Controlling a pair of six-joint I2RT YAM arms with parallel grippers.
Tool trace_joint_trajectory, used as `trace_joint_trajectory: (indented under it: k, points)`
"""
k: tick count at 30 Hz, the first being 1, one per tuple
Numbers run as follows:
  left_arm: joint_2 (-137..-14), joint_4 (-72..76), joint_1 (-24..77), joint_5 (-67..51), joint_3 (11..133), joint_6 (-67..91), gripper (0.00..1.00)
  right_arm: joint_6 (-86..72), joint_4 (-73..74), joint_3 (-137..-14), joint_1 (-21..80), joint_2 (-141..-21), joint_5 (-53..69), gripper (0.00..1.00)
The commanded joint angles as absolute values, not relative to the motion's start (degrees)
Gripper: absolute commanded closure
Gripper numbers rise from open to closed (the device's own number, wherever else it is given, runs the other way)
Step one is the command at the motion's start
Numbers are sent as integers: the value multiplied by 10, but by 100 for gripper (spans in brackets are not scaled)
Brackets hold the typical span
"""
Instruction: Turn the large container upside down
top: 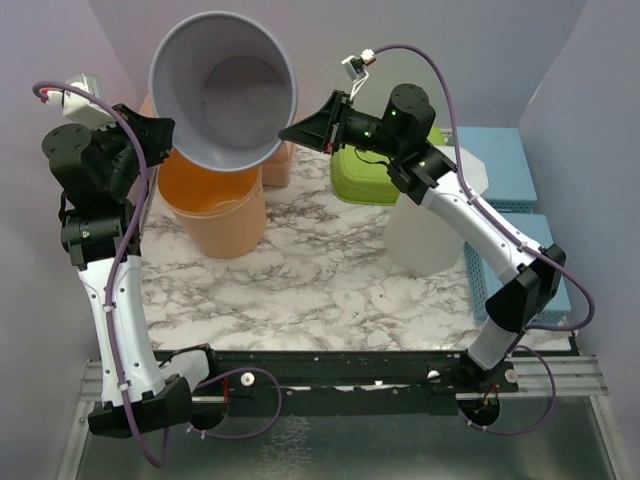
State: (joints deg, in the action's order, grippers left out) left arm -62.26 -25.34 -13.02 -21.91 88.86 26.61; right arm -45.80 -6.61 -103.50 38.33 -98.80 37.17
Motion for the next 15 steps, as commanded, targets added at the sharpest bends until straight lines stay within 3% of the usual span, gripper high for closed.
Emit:
trace_joint_trajectory:
  k: [1, 7, 12, 15]
  points:
    - [-611, -210, -100, -368, 874, 302, 100, -415, -79, -1032, 419, -958, 376, 99]
    - [-604, -156, -96, -411, 831, 344, 100, -423, -98, -979, 421, -924, 322, 94]
    - [-600, -148, -89, -434, 818, 340, 100, -463, -150, -923, 421, -901, 231, 77]
    - [-597, -143, -83, -444, 808, 340, 100, -483, -157, -915, 421, -900, 200, 73]
